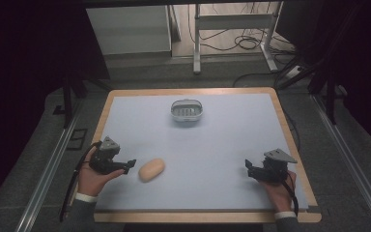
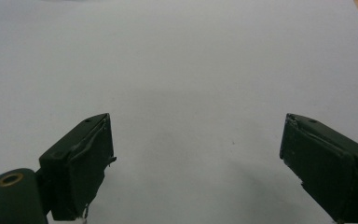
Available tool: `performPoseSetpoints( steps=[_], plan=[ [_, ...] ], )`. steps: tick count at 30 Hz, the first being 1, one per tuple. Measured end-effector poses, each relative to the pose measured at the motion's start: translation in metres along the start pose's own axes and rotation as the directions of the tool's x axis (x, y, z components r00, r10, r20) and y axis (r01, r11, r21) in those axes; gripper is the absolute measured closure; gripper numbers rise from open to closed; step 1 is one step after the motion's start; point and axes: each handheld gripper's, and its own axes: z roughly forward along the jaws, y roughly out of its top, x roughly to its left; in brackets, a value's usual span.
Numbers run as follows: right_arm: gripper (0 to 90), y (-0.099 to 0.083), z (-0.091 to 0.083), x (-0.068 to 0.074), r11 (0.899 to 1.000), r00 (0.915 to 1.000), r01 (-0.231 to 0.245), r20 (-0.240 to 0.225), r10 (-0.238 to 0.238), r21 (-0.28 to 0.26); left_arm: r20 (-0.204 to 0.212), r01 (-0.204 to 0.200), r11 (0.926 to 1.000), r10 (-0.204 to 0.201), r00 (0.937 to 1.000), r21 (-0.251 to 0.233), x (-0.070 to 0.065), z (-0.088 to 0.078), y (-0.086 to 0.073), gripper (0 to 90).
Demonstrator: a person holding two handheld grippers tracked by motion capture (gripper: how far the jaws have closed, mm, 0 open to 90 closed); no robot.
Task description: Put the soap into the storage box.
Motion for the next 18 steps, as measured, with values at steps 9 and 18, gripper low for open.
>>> performPoseSetpoints(
  steps=[9,18],
  plan=[
    [9.7,-0.002,-0.004,-0.005,0.998,0.9986,-0.048,-0.022,0.047,-0.038,0.035,-0.062,0.9978,0.061,0.9975,0.023,-0.014,0.000,0.014,19.8],
    [9.7,-0.001,-0.003,-0.004,0.999,0.9990,-0.037,-0.025,0.036,-0.030,0.059,-0.122,0.9902,0.118,0.9912,0.068,-0.028,0.006,0.023,19.8]
  ],
)
